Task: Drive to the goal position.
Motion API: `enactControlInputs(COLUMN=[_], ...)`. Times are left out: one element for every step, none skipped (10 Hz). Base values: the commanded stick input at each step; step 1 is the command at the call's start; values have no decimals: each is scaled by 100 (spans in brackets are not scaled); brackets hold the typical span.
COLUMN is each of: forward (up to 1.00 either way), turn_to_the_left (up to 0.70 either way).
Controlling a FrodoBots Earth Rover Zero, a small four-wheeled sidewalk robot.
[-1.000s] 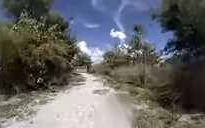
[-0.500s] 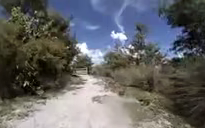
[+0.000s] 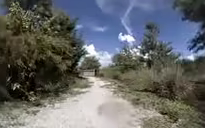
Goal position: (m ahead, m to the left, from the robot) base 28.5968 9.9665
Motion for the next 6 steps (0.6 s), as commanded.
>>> enactControlInputs(forward=[84,84,84,84,84,84], turn_to_the_left=[0,0,0,0,0,0])
